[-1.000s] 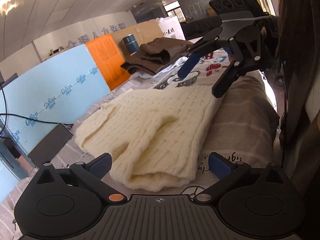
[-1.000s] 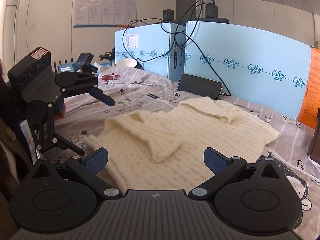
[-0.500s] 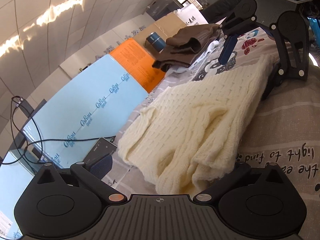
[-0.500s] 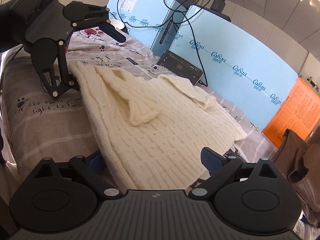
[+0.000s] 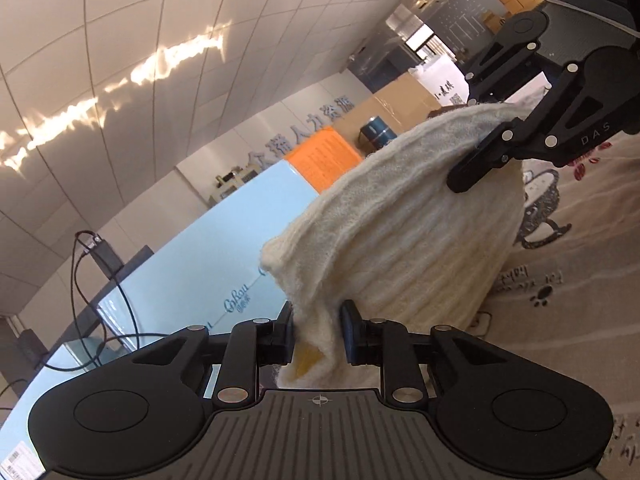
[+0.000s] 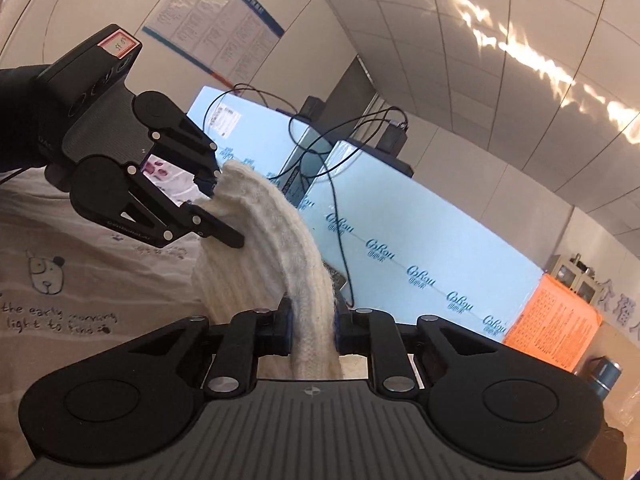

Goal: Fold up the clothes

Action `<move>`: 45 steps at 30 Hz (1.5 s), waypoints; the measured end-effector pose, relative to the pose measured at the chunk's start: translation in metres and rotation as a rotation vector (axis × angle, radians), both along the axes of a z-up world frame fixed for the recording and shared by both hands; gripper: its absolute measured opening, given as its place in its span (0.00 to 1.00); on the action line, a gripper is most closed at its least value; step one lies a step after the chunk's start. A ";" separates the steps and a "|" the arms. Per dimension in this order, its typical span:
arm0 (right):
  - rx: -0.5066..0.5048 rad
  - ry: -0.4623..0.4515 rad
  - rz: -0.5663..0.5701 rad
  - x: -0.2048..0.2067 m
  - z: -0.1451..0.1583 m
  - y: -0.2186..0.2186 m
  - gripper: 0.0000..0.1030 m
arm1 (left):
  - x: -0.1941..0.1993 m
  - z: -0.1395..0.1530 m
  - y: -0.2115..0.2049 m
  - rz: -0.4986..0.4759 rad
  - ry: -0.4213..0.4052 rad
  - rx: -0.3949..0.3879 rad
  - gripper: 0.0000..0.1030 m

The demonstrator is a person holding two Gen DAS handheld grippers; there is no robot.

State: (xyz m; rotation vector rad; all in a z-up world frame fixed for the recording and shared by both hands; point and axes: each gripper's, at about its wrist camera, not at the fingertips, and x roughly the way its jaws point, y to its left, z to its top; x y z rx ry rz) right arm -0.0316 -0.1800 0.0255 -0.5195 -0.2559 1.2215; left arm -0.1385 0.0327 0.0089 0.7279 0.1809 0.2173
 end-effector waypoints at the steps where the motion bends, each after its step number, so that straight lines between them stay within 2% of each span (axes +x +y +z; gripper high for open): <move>1: 0.036 -0.018 -0.018 0.005 0.003 0.004 0.15 | 0.007 0.004 0.002 0.014 -0.032 -0.004 0.22; 4: 0.089 -0.067 -0.063 0.021 0.012 0.020 0.15 | 0.032 0.011 0.007 0.057 -0.089 -0.005 0.22; 6: 0.108 -0.087 -0.084 0.034 0.017 0.032 0.15 | 0.046 0.014 0.012 0.074 -0.099 -0.031 0.22; 9: 0.088 -0.076 -0.109 0.059 0.020 0.053 0.15 | 0.066 0.015 0.024 0.087 -0.064 -0.110 0.22; 13: 0.011 0.000 -0.136 0.093 0.009 0.082 0.15 | 0.091 0.008 0.045 0.098 0.019 -0.236 0.22; 16: -0.037 0.060 -0.156 0.113 -0.004 0.102 0.15 | 0.104 0.001 0.059 0.103 0.052 -0.330 0.25; 18: -0.059 0.090 -0.167 0.124 -0.010 0.113 0.15 | 0.109 -0.002 0.066 0.102 0.048 -0.376 0.36; 20: -0.079 0.110 -0.182 0.131 -0.016 0.121 0.16 | 0.110 -0.002 0.073 0.109 0.036 -0.443 0.92; 21: -0.083 0.117 -0.190 0.133 -0.018 0.122 0.16 | 0.110 -0.002 0.079 0.113 0.039 -0.496 0.97; 26: -0.104 0.149 -0.234 0.142 -0.026 0.129 0.20 | 0.114 -0.005 0.115 0.086 0.059 -0.795 0.97; 27: -0.109 0.155 -0.243 0.144 -0.028 0.130 0.24 | 0.117 -0.007 0.122 0.090 0.069 -0.853 0.97; 29: -0.107 0.181 -0.279 0.148 -0.030 0.133 0.39 | 0.121 -0.011 0.135 0.085 0.073 -0.961 0.96; 30: -0.097 0.201 -0.303 0.151 -0.030 0.133 0.52 | 0.121 -0.013 0.141 0.084 0.071 -1.009 0.96; 31: -0.086 0.226 -0.323 0.154 -0.030 0.132 0.60 | 0.120 -0.014 0.147 0.084 0.055 -1.043 0.96; 32: -0.075 0.260 -0.335 0.157 -0.030 0.129 0.62 | 0.117 -0.013 0.151 0.084 0.027 -1.066 0.96; 34: -0.042 0.333 -0.357 0.163 -0.028 0.121 0.67 | 0.112 -0.009 0.157 0.136 -0.035 -1.062 0.97; 36: -0.006 0.382 -0.381 0.166 -0.027 0.116 0.73 | 0.112 -0.006 0.160 0.209 -0.060 -1.010 0.97; 37: 0.006 0.397 -0.387 0.165 -0.026 0.114 0.77 | 0.115 -0.007 0.160 0.242 -0.047 -0.978 0.97; 41: 0.010 0.432 -0.385 0.164 -0.027 0.116 0.78 | 0.137 -0.020 0.160 0.323 0.046 -0.935 0.97; 43: -0.015 0.427 -0.398 0.164 -0.030 0.120 0.80 | 0.147 -0.027 0.158 0.354 0.090 -0.901 0.97; 45: -0.050 0.424 -0.425 0.167 -0.036 0.124 0.80 | 0.154 -0.032 0.162 0.381 0.120 -0.906 0.97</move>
